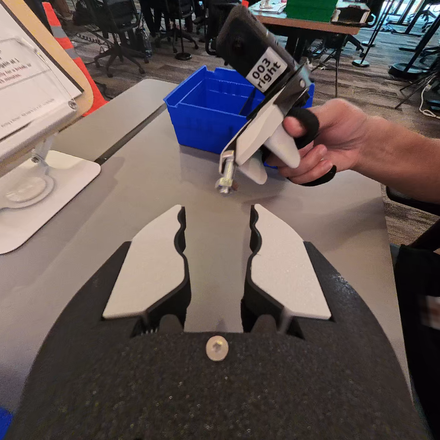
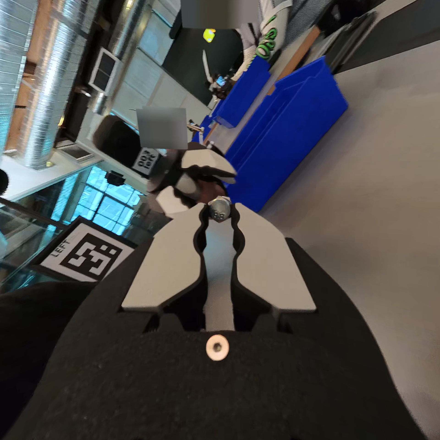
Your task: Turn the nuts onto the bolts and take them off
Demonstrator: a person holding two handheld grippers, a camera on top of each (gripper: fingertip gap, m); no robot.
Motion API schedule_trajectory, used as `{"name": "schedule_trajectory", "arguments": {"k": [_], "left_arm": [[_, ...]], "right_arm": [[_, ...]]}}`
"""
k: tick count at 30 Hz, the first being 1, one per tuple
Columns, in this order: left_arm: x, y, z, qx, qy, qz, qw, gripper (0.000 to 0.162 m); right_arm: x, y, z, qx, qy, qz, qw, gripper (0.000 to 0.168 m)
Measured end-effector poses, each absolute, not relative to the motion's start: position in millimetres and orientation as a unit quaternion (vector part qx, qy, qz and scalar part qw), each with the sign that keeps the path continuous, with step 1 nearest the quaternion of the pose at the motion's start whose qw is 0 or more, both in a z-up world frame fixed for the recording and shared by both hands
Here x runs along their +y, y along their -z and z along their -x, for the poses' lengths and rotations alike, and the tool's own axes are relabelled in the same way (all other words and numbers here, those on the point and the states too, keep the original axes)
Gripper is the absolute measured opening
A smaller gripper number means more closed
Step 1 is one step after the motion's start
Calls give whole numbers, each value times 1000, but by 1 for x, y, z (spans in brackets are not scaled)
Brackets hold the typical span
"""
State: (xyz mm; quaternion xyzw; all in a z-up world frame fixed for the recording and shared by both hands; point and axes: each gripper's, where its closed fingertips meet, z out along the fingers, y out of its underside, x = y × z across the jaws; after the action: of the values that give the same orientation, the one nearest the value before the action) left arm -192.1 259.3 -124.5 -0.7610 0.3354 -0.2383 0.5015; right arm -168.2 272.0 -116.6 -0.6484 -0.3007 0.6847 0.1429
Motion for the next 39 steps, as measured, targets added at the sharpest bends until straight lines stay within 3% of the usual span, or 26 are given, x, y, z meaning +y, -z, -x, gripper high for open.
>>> {"name": "schedule_trajectory", "arguments": {"k": [1,8,16,24,32,39], "left_arm": [[258,122,189,339,237,758,505,51],[269,171,161,387,159,793,443,53],[266,142,193,359,131,794,472,52],[274,184,178,384,102,814,424,55],[261,146,177,383,148,782,470,46],[271,181,183,386,117,810,426,50]], "right_arm": [[275,121,168,-299,-676,657,148,18],[265,118,177,-311,-678,651,140,18],[276,137,174,-299,-656,678,145,18],[269,125,177,-305,-671,662,135,18],[275,135,175,-288,-674,669,124,18],[272,127,176,-295,-676,663,128,18]]}}
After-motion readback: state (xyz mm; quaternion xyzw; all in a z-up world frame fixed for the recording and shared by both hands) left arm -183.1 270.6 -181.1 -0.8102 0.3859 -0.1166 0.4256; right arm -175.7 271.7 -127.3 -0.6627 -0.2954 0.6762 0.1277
